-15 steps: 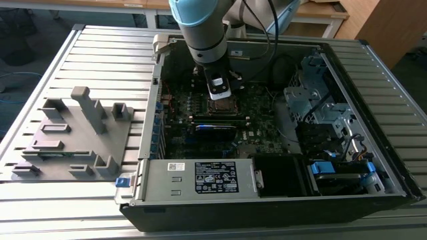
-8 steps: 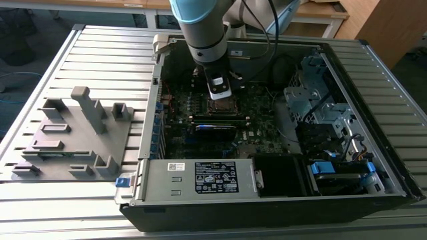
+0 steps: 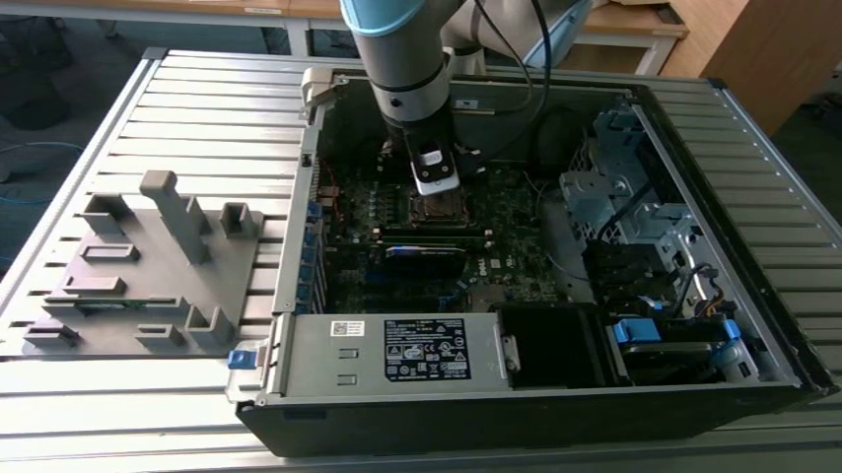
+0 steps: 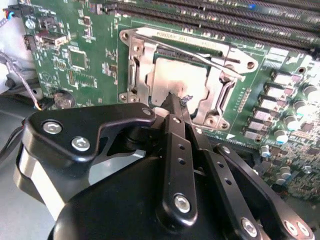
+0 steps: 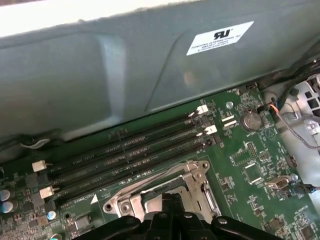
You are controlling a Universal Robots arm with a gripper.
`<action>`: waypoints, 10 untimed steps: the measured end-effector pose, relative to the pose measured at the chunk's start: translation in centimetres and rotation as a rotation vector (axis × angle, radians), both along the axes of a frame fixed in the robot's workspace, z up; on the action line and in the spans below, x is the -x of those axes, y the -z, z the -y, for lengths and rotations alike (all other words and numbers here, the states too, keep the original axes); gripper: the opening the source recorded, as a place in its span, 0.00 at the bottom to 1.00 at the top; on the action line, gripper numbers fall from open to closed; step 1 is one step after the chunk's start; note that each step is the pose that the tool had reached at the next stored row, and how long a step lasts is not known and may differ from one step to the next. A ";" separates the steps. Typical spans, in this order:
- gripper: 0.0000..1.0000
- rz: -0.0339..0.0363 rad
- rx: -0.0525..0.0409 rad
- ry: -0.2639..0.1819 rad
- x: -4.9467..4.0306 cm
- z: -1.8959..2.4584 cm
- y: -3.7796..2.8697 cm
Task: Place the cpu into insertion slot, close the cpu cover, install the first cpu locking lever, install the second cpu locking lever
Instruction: 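Install the first cpu locking lever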
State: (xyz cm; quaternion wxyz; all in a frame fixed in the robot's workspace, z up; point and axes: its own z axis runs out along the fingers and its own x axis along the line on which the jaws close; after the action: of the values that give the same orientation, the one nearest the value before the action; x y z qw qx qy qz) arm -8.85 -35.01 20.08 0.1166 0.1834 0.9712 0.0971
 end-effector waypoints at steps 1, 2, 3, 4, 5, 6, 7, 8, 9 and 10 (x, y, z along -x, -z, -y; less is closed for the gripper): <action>0.10 0.0001 0.0006 0.000 0.00 0.00 0.00; 0.10 0.0000 0.0011 0.000 0.00 0.00 0.00; 0.10 0.0000 0.0017 0.000 0.00 0.00 0.00; 0.10 0.0000 0.0021 0.000 0.00 0.00 0.00; 0.10 0.0000 0.0025 0.000 0.00 0.00 0.00; 0.10 -0.0001 0.0059 0.000 0.01 -0.04 -0.01; 0.10 0.0000 0.0141 0.000 0.00 -0.07 -0.01; 0.10 0.0000 0.0228 0.000 0.00 -0.09 -0.02; 0.10 -0.0006 0.0324 0.000 -0.01 -0.11 -0.02; 0.10 -0.0019 0.0423 0.000 -0.02 -0.12 -0.03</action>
State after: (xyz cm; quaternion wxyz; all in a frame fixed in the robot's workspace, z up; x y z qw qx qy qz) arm -8.83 -34.89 20.11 0.1196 0.1810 0.9732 0.0764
